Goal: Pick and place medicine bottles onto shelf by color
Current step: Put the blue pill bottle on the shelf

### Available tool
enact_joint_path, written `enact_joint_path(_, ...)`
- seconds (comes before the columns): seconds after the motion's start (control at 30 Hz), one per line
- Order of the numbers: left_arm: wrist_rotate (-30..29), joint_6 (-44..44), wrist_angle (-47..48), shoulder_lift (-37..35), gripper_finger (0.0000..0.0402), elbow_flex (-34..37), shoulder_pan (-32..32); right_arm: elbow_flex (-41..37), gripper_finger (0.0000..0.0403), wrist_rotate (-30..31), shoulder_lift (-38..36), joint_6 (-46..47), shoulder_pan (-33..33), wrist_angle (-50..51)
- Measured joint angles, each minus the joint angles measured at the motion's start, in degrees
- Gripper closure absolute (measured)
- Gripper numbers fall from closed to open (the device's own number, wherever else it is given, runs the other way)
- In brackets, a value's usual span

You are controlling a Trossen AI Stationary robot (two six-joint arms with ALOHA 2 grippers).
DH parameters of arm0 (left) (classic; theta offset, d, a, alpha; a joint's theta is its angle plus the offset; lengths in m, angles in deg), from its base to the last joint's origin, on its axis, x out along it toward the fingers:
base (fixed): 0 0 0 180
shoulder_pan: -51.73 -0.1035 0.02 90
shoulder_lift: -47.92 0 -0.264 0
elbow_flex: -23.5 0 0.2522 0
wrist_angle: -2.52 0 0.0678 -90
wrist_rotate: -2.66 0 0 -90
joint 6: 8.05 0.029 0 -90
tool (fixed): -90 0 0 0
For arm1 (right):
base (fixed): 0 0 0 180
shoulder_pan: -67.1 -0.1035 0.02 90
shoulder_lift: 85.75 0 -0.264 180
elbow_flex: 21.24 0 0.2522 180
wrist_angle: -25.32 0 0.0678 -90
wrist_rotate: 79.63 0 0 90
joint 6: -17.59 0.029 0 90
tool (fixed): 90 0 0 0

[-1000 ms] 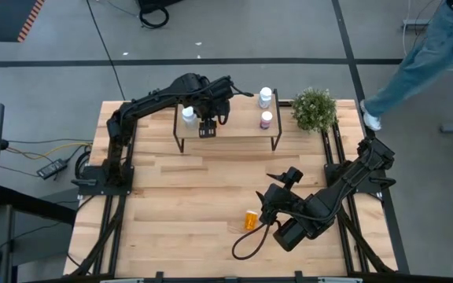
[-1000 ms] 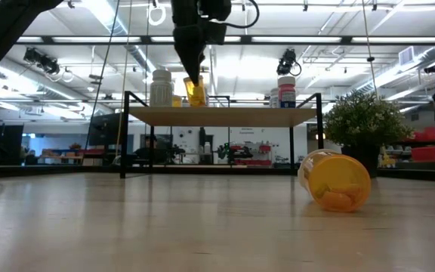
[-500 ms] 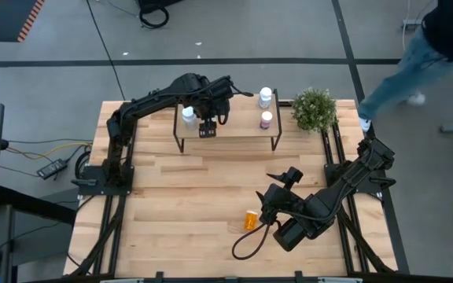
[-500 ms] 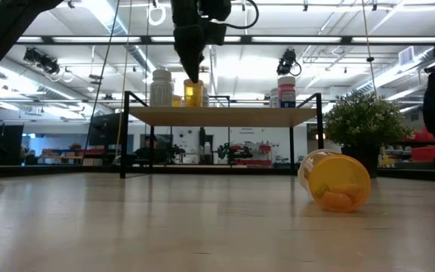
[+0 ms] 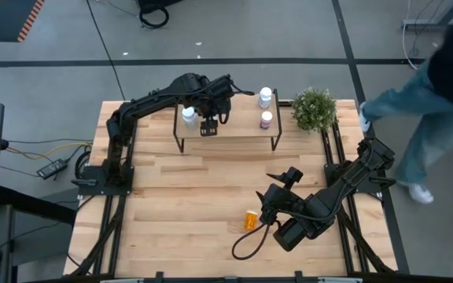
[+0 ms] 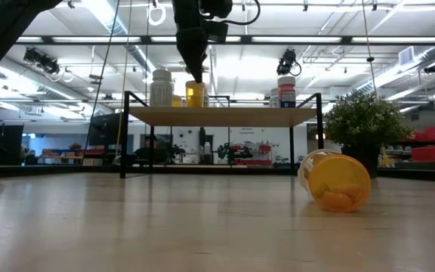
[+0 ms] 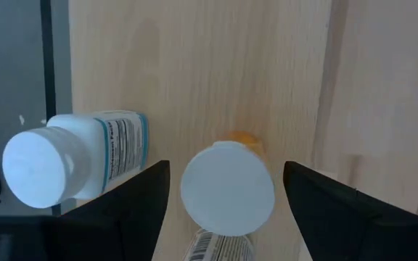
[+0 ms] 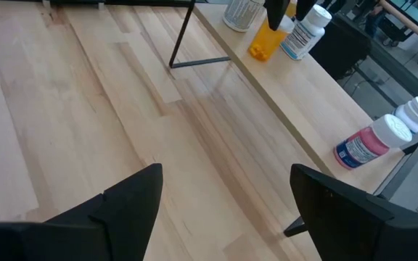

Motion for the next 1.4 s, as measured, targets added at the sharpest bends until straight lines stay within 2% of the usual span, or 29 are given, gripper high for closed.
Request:
enact_joint_path(0.5, -2.13, 0.90, -2.62, -0.02, 0.0125, -0.01, 0.33, 0.00, 0.0091, 0.00, 0.00, 0.04, 0.00, 0.00)
enact_joint_path(0.8, -2.86, -0.29, 0.14, -0.35, 0.0125, -7.30, 2.76, 0.02, 0.0091, 0.00, 0.00, 0.00, 0.00, 0.00)
enact_joint_path(0.97, -2.73, -4.22, 6.70, -0.39, 0.0125, -9.57, 5.20, 0.02, 0.0091, 0.02, 0.00, 0.00, -0.04, 0.00)
enact_joint_path(1.17, 6.39, -9.72, 8.46, -0.35, 0.0136, -9.55, 9.57, 0.00, 0.0091, 0.00, 0.00, 0.00, -0.13, -0.01)
enact_joint_path(1.4, 7.40, -12.87, 5.42, -0.37, 0.0163, -9.53, 15.31, 0.00, 0.0091, -1.78, 0.00, 0.17, -0.15, -0.02)
